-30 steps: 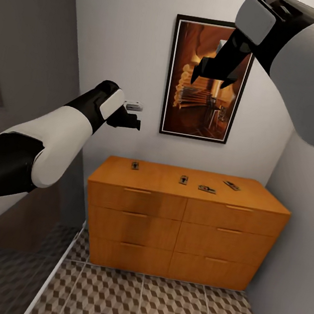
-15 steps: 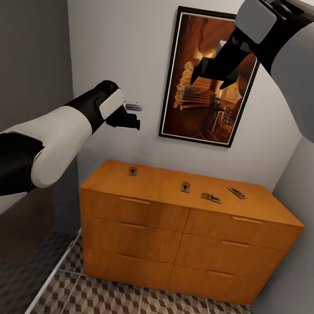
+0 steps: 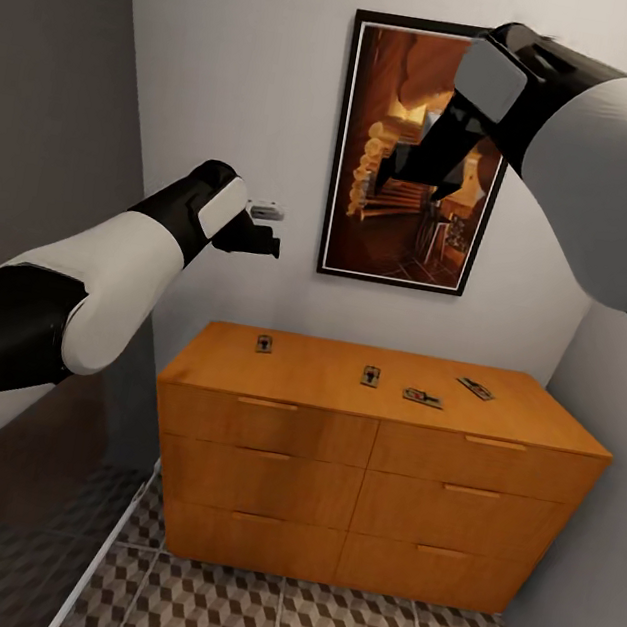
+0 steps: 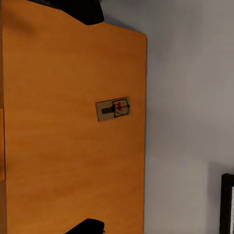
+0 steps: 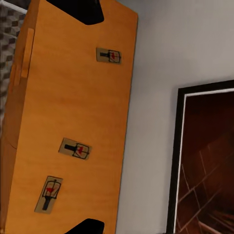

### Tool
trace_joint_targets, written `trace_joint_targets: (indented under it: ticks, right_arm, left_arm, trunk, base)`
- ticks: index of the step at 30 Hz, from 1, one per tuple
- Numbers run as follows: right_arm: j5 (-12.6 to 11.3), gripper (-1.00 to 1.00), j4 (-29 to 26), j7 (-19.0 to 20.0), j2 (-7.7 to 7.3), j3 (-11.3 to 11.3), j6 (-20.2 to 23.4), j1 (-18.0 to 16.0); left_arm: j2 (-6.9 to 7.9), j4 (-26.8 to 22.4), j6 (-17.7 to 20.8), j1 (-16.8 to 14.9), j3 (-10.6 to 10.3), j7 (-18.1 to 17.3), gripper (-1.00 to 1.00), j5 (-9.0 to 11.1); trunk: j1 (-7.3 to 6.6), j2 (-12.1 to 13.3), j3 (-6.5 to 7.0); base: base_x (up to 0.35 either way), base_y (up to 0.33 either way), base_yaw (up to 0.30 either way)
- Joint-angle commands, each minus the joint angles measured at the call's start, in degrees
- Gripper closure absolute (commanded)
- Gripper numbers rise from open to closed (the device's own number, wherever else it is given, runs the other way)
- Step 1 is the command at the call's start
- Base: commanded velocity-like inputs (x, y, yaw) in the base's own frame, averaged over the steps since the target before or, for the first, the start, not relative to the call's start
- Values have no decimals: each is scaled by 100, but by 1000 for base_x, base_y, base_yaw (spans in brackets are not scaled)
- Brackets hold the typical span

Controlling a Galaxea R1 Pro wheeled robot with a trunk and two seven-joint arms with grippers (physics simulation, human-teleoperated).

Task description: Take the four mousetraps from the cabinet in the bathroom and place them on the bathroom floor. Make sure all four end up on the same floor surface, and ensure that at least two of them are either under or directly next to the same bathroom sink.

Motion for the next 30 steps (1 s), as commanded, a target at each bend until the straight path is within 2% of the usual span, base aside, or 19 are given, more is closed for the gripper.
trace_joint_targets:
  ticks: [1,19,30]
  right_arm:
    - [-46,-100,12,-60,0,-22,0,39]
    - [-46,-100,31,-60,0,-15,0,1058]
    - [-46,-100,25,-60,0,-7,0,1207]
  left_arm:
    - [3,-7,18,-4,-38,40,-100,61]
    - [4,-4,-20,-4,-45,40,-100,61]
    - [3,-1,-64,-4,-45,40,-100,61]
  trunk:
    - [0,-4,-7]
    - [0,-4,-7]
    - [0,-4,-7]
  base:
    - [6,0,0]
    - [1,0,0]
    - [10,0,0]
